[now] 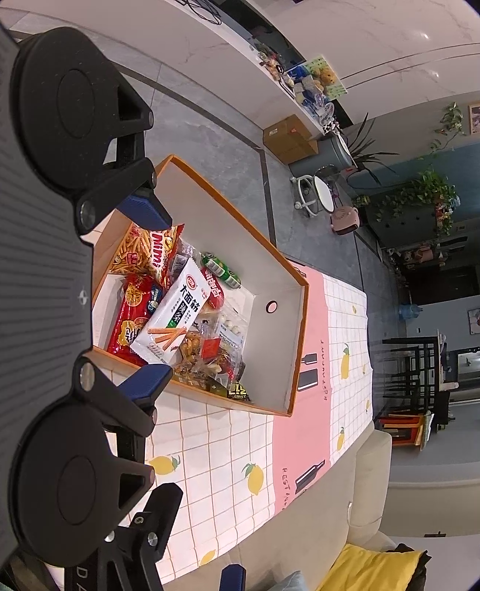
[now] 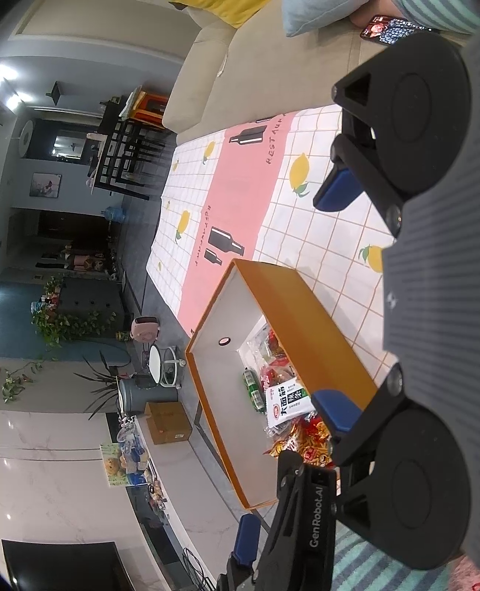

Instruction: Organize snacks

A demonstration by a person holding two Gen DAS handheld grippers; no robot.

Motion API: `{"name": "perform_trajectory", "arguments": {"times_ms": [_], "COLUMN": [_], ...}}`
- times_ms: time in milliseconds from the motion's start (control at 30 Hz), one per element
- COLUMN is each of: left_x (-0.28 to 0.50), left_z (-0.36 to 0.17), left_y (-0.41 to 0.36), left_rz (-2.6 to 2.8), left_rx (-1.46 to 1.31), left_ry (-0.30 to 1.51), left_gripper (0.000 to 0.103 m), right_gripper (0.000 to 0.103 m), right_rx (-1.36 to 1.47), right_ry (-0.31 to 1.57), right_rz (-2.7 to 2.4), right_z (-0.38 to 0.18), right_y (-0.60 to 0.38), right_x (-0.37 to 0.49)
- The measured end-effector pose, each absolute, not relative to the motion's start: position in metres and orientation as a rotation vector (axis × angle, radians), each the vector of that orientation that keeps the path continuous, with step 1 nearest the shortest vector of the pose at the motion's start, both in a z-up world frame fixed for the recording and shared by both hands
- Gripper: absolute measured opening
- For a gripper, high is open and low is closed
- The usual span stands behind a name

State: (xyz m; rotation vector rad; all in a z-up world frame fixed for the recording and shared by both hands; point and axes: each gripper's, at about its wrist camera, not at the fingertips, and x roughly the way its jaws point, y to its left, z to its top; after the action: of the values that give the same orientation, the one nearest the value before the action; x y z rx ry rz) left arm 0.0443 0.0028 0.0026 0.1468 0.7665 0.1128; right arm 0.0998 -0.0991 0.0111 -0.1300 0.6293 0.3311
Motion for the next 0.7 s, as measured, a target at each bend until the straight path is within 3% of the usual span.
{"name": "perform_trajectory", "arguments": {"times_ms": [700], "left_x": [0.045], "left_z": [0.0013], "left_y": [0.004], "left_rz": [0.118], "left_rx": [0.139], "left_ry": [0.772], "left_gripper": [0.096], "right_gripper": [0.099], "right_rx": [-0.118], "right_ry": [0.663], "right_rz": [0.334], "right_z": [0.009], "right_y": [-0.1001], "right_x": [0.1029]}}
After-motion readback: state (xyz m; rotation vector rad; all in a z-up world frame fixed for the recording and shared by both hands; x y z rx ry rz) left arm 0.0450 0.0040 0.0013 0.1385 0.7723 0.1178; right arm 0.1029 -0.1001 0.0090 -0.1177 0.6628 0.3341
